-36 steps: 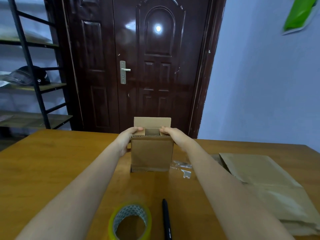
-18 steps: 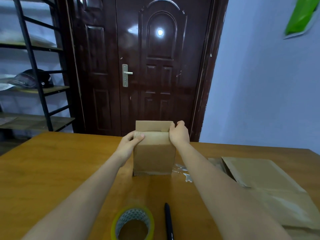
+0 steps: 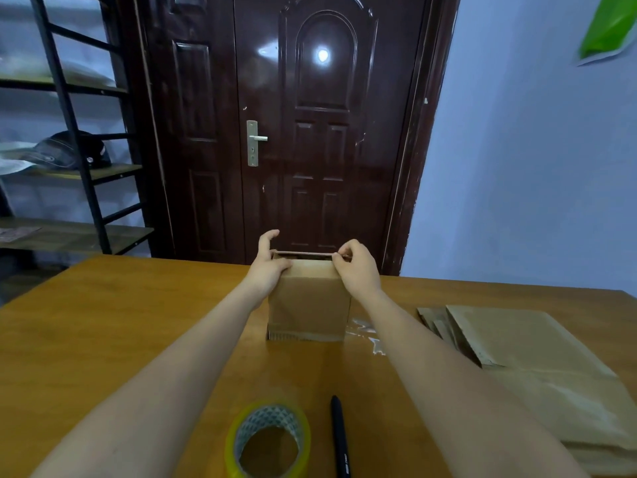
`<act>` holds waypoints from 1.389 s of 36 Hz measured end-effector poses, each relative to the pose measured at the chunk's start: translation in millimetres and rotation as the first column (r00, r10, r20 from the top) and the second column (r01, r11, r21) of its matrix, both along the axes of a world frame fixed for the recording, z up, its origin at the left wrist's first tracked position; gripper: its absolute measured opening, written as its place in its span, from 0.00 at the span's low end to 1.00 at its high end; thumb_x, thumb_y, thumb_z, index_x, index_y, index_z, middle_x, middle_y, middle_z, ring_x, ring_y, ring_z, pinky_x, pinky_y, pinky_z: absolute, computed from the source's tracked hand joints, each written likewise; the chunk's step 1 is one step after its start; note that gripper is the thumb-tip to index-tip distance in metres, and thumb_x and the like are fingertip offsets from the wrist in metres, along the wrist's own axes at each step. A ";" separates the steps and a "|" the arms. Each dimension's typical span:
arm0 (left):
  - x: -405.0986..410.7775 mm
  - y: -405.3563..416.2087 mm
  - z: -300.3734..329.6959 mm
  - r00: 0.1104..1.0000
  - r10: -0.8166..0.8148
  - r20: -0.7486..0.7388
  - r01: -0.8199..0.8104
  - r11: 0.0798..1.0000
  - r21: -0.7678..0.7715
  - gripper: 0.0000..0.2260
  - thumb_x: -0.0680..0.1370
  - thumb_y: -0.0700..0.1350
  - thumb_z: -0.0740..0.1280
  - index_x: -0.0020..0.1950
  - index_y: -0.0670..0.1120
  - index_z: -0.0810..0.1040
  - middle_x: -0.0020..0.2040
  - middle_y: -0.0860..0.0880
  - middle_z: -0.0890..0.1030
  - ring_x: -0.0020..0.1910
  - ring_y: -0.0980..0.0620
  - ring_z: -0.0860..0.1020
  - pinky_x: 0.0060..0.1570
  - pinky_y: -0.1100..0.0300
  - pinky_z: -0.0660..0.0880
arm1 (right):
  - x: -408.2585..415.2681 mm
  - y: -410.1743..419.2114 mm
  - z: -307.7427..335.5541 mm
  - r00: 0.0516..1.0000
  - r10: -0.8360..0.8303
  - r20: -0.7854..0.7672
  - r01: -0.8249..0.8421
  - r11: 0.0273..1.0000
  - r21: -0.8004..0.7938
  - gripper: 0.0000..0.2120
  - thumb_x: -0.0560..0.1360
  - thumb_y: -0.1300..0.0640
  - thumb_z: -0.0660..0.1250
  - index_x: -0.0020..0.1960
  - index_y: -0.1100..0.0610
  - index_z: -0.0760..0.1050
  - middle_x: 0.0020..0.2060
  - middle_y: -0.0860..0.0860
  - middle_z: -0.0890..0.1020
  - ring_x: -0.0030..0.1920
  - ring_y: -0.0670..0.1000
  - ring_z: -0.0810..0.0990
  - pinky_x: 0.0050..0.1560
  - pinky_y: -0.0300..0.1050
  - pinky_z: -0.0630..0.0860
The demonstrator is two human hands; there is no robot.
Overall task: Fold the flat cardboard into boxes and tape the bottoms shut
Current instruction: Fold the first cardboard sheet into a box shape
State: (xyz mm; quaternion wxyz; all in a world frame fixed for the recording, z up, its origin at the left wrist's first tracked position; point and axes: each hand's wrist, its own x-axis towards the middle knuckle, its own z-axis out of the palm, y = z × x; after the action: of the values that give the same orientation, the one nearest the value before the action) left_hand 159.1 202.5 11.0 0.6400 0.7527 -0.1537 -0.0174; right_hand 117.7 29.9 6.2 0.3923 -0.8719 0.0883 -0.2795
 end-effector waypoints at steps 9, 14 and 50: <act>0.4 1.4 -9.8 0.981 0.070 0.179 -0.113 0.965 0.239 0.12 0.81 0.45 0.59 0.59 0.47 0.79 0.66 0.47 0.73 0.67 0.47 0.69 0.56 0.58 0.68 | -7.4 -3.7 -6.5 0.999 0.036 -0.031 -0.040 0.989 -0.141 0.10 0.80 0.55 0.59 0.41 0.57 0.70 0.46 0.47 0.72 0.37 0.45 0.71 0.39 0.43 0.71; -5.1 4.6 -6.3 0.928 0.041 0.369 -0.268 0.763 0.589 0.17 0.82 0.52 0.54 0.68 0.54 0.73 0.76 0.50 0.62 0.73 0.48 0.62 0.65 0.48 0.67 | -11.6 -0.4 -0.3 0.995 -0.001 -0.100 -0.031 0.946 -0.323 0.10 0.80 0.56 0.55 0.42 0.58 0.69 0.46 0.50 0.74 0.38 0.51 0.72 0.37 0.48 0.70; -113.5 34.6 -21.6 0.877 -0.410 -0.252 0.412 0.369 0.833 0.09 0.78 0.51 0.64 0.53 0.48 0.76 0.54 0.46 0.78 0.50 0.49 0.77 0.43 0.55 0.76 | -120.6 43.4 -34.1 0.266 0.077 -0.961 -0.426 0.903 -0.045 0.17 0.80 0.48 0.59 0.42 0.60 0.72 0.37 0.53 0.76 0.33 0.50 0.74 0.25 0.35 0.70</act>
State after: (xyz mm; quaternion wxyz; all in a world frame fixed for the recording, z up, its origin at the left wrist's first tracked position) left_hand 45.6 237.1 -10.6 0.1460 0.9069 -0.3048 -0.2516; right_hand -2.8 73.3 -27.9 0.1697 -0.9174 0.1158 0.3408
